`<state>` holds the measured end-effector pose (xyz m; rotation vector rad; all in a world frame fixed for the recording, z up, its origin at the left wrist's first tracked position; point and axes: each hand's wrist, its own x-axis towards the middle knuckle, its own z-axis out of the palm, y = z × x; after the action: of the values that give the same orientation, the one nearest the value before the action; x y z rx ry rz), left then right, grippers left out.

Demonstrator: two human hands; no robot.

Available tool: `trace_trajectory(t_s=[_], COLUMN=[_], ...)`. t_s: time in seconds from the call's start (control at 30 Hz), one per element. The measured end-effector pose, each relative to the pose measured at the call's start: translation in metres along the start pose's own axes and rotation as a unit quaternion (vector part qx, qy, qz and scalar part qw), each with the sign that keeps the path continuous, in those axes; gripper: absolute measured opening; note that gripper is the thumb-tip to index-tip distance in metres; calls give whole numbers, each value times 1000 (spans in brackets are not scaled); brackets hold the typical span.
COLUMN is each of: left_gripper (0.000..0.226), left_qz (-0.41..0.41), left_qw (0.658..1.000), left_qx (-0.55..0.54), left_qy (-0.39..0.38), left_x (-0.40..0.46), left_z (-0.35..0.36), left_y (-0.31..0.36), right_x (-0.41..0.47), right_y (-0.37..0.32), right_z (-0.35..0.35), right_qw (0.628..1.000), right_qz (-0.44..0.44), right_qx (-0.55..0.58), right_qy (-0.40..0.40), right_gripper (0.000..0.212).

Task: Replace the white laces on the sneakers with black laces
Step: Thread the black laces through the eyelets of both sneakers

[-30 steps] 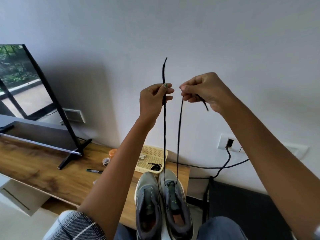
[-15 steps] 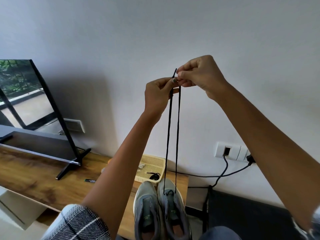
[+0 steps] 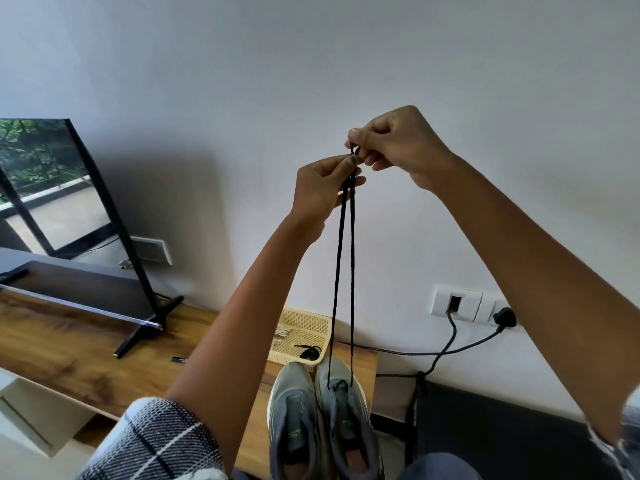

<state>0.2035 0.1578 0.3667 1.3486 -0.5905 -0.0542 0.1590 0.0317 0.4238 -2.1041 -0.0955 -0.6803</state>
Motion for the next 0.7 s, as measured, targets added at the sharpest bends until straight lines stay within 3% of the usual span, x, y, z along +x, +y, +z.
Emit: trace_trajectory(t_s=[0.13, 0.33, 0.47, 0.6, 0.7], left_gripper=[18, 18, 18, 18, 19], left_qz=[1, -3, 0, 7, 16], left_qw=[1000, 999, 998, 998, 998], left_qx=[1, -13, -20, -10, 4], left_qy=[19, 43, 53, 60, 60], left_x=[3, 6, 9, 14, 20], left_z=[-3, -12, -13, -16, -19], left_y=[-1, -3, -5, -5, -5], right_x=[-7, -75, -153, -216, -241], right_y=[9, 95, 167, 230, 255], right_z=[1, 57, 126, 183, 209], right_qw=[995, 976, 987, 971, 947], right_qz=[42, 120, 149, 189, 199], right_qx=[69, 102, -54, -123, -202], right_qy=[52, 150, 29, -79, -149], right_gripper=[32, 17, 18, 30, 25])
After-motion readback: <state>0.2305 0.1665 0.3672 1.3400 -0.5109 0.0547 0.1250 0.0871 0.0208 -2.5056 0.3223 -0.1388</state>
